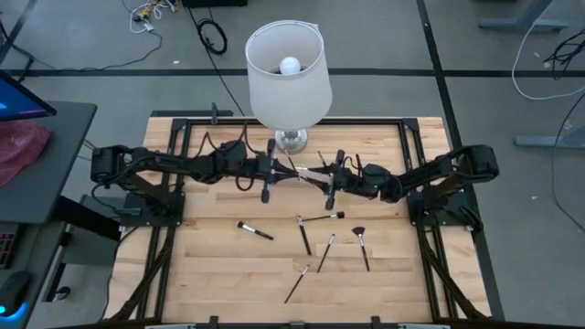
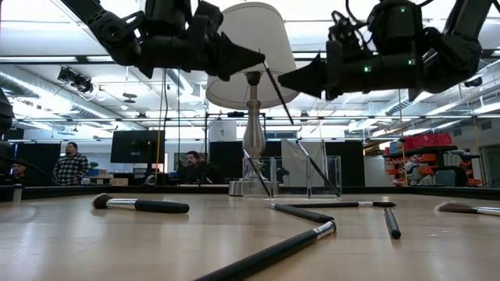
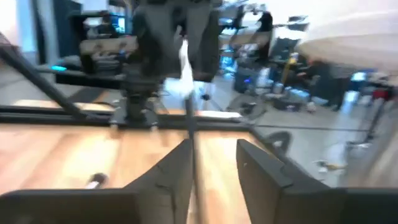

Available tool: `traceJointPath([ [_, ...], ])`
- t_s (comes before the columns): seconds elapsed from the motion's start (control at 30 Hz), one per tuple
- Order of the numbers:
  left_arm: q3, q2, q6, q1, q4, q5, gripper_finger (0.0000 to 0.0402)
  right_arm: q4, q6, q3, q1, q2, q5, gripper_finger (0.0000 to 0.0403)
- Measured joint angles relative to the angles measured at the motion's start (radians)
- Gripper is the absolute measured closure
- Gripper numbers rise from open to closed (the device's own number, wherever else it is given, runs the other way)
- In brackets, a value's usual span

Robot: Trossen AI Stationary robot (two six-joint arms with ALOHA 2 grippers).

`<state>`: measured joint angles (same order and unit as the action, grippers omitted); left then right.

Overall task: Put items in baskets/containers
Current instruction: Put the black liner brush into the transparent organizer

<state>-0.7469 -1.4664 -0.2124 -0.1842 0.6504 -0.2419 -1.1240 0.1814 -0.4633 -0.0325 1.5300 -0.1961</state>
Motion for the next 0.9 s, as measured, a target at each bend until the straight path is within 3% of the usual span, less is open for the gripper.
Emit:
traceJointPath([
  [0.17,0.001,-0.006,-0.002,-0.032,-0.055,0.043,0.0386,0.088,0.105,0.0,0.055,-0.127,-0.173,0.0244],
  [0.27,0.001,-0.036,-0.011,-0.054,0.026,0.049,0.0393,0.163,0.114,0.0,0.088,-0.217,-0.249,0.0238],
  [0.43,-0.001,-0.133,0.024,-0.095,0.133,0.046,0.0391,0.269,0.067,0.0,0.127,-0.32,-0.264,0.0239],
  [0.67,0.0,-0.274,0.101,-0.136,0.252,0.047,0.0388,0.305,0.063,0.0,0.141,-0.337,-0.26,0.0245],
  [0.9,0.0,-0.301,0.156,-0.144,0.225,0.047,0.0356,0.328,0.063,0.0,0.141,-0.337,-0.26,0.0246],
])
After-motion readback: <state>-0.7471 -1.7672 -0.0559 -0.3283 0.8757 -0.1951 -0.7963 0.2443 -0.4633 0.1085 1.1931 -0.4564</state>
